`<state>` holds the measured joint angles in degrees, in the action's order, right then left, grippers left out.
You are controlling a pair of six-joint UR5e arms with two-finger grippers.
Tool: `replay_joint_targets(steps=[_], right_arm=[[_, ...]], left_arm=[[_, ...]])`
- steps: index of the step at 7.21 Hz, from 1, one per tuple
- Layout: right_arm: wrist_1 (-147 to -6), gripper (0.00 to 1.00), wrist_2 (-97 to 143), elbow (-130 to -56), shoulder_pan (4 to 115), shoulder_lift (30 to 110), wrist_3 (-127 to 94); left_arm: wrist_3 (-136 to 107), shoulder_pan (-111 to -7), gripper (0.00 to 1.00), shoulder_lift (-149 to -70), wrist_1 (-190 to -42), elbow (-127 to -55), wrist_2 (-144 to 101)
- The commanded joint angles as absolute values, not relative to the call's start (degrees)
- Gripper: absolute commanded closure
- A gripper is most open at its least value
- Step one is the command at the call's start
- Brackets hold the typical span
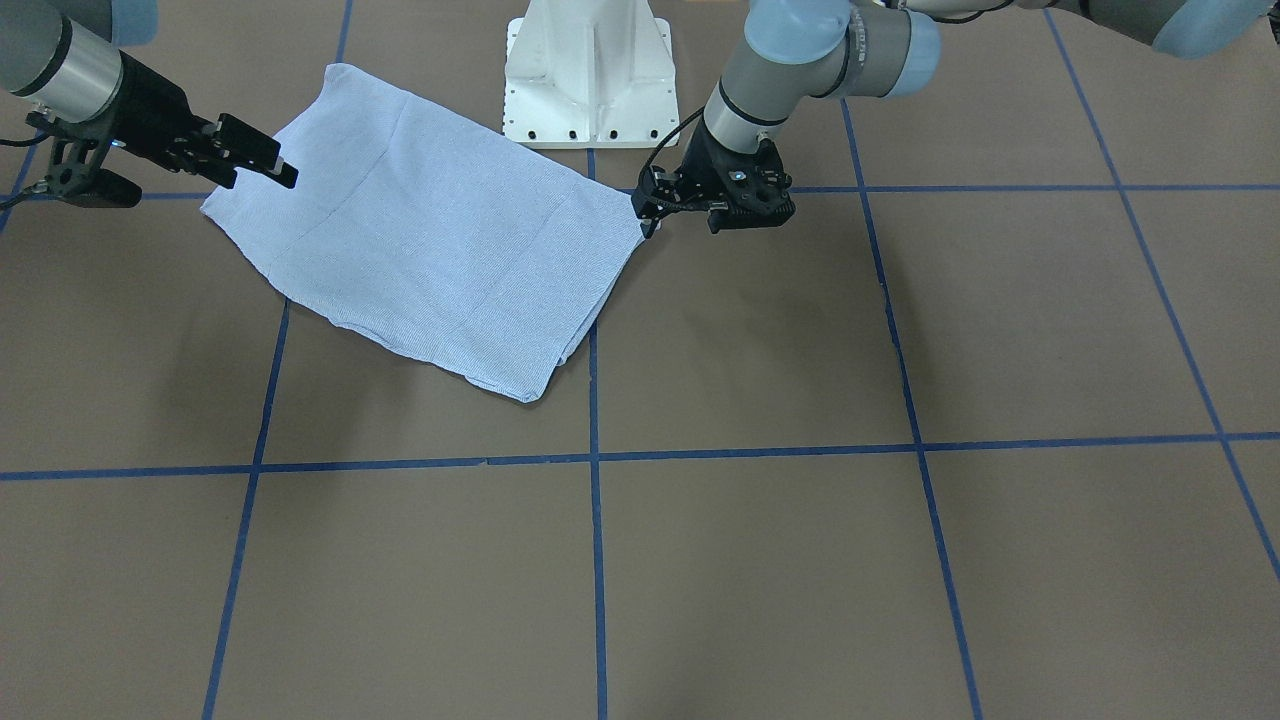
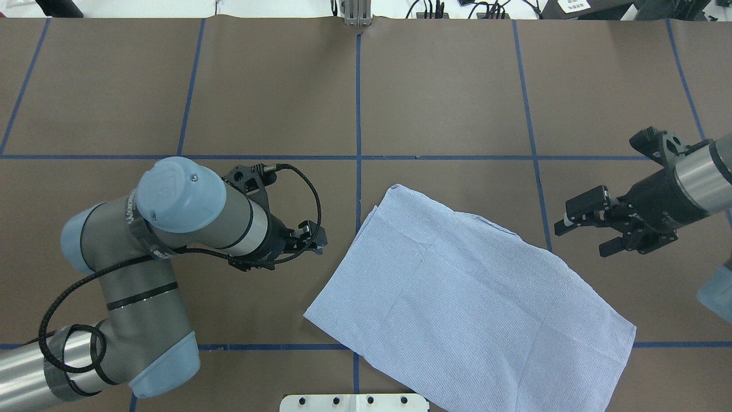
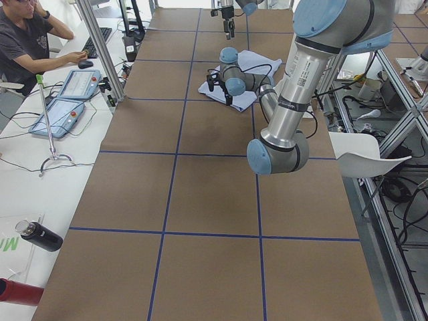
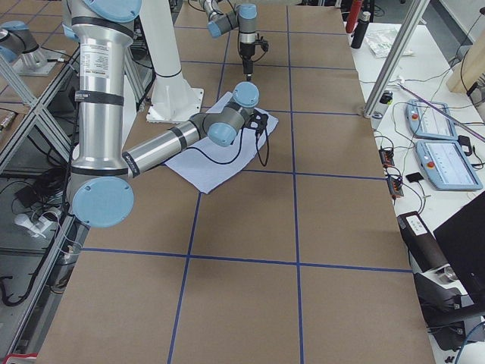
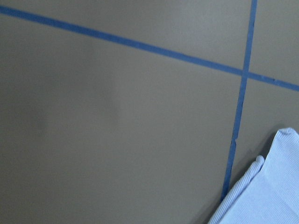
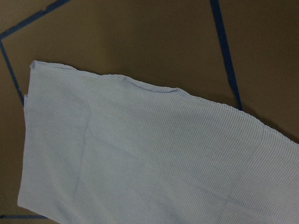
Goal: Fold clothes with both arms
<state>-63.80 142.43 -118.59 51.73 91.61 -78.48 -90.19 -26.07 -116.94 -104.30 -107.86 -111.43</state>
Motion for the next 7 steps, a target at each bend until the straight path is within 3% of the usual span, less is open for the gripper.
replay_joint_targets(steps=[1,5,7], right_arm=[[-63.8,0.00,141.9,-117.2,54.6,88.4,-78.4],[-63.8,0.00,141.4,-117.2,54.6,88.2,-78.3],[-63.8,0.00,141.4,-117.2,54.6,88.2,-78.3]], left_arm=[[-93.9,-22.2,0.07,-114.2,-110.7,-107.5,-110.7],[-94.6,-17.8,0.24,-114.9,-111.0,-103.9,-110.7],[-94.3,-18.0,0.28,-115.0,-113.5,-102.8,-108.6]])
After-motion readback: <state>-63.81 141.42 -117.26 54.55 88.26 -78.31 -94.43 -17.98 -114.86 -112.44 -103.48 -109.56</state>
